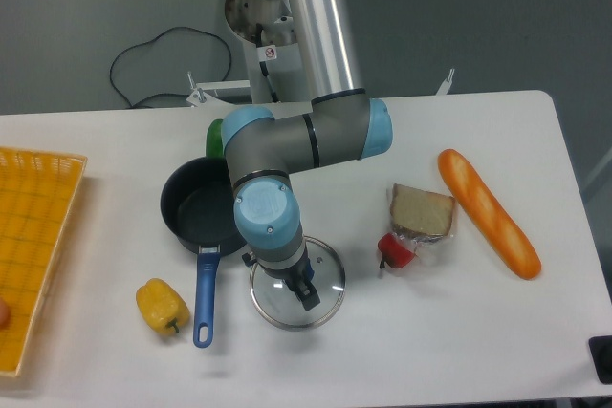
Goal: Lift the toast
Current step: 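Move the gripper from above the glass lid toward the toast slice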
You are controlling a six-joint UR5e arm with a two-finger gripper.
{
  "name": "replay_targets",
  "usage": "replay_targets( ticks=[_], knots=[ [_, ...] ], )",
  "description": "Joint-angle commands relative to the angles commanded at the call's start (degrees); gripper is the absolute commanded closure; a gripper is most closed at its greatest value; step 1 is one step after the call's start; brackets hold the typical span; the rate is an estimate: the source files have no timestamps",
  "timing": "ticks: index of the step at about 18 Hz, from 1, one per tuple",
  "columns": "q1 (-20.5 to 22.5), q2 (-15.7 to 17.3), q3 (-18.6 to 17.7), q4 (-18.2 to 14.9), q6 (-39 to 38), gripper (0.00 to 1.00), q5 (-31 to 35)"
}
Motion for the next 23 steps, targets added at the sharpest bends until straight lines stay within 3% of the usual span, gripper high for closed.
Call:
replay_targets(
  ticks=[5, 14, 18, 23],
  knots=[
    [2.0, 1.1, -0.4, -0.1, 0.4, 0.00, -4.5],
    [4.2, 0.9, -0.4, 0.1, -2.5, 0.00, -4.8],
    [5.2, 0.5, -1.1, 0.2, -2.6, 0.00, -7.9],
    [5.2, 0.5, -1.3, 1.7, -2.7, 0.00, -9.1]
  ],
)
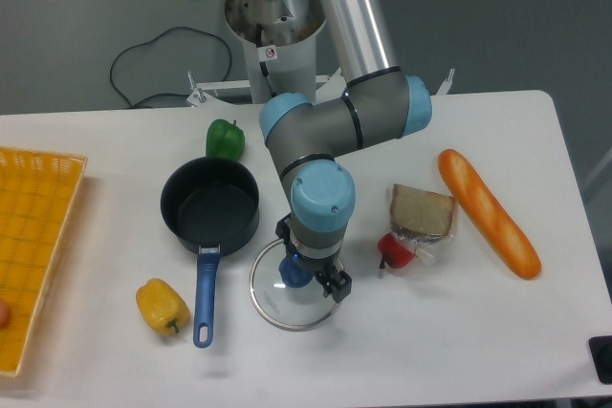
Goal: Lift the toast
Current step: 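Move the gripper from above the glass lid toward the toast slice, then position the gripper over the toast slice beside the red tomato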
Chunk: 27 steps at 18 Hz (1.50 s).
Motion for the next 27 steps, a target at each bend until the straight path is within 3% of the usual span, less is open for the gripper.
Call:
replay_targets(
  ticks=[7, 12, 16, 19, 27],
  knots=[
    [0.7, 0.3, 0.1, 1.1, -0.9, 0.00, -2.0],
    [1.7, 0.7, 1.0, 1.1, -5.8, 0.00, -1.6],
    [5.9, 4.0, -0.1, 0.4, -9.6, 0.00, -1.4],
    [9.5, 4.8, 0.1, 0.5, -16.8, 0.00, -1.8],
    [15.3, 5.6, 0.4, 1.0, -23.0, 0.00, -6.0]
  ],
)
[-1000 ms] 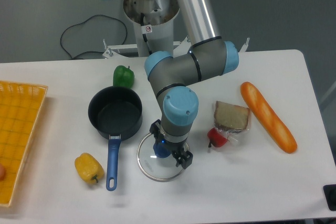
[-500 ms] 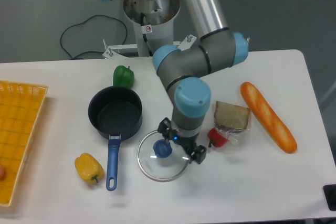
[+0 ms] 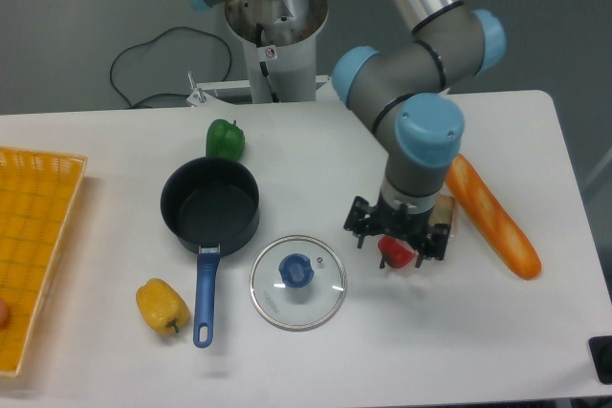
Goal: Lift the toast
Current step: 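Position the gripper over the toast slice beside the red tomato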
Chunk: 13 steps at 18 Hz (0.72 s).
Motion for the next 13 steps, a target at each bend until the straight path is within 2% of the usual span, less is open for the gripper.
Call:
replay_targets(
  ticks=[9, 13],
  knots=[
    [4.1, -1.8, 0.5, 0.5, -0.1, 0.00, -2.5],
    [4.3, -2.7, 0.4, 0.6, -0.3, 0.00, -3.4]
  ],
)
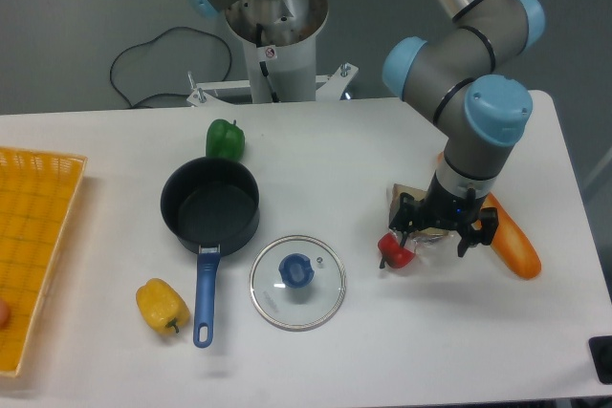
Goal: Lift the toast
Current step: 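Position the gripper over the toast slice beside the red tomato, then lower the gripper and close it on the toast slice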
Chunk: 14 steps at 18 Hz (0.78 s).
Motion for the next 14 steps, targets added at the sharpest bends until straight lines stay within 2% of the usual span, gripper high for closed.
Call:
replay_targets(
  ticks=[10, 12, 14],
  knots=[
    [-0.4, -1.6, -0.4, 0.0, -0.5, 0.00, -0.1],
    [-0.4, -1.7, -0.3, 0.0, -0.5, 0.04, -0.3],
    [-0.4, -1.7, -0.2, 0.0, -0.5, 0.17, -0.3]
  ],
)
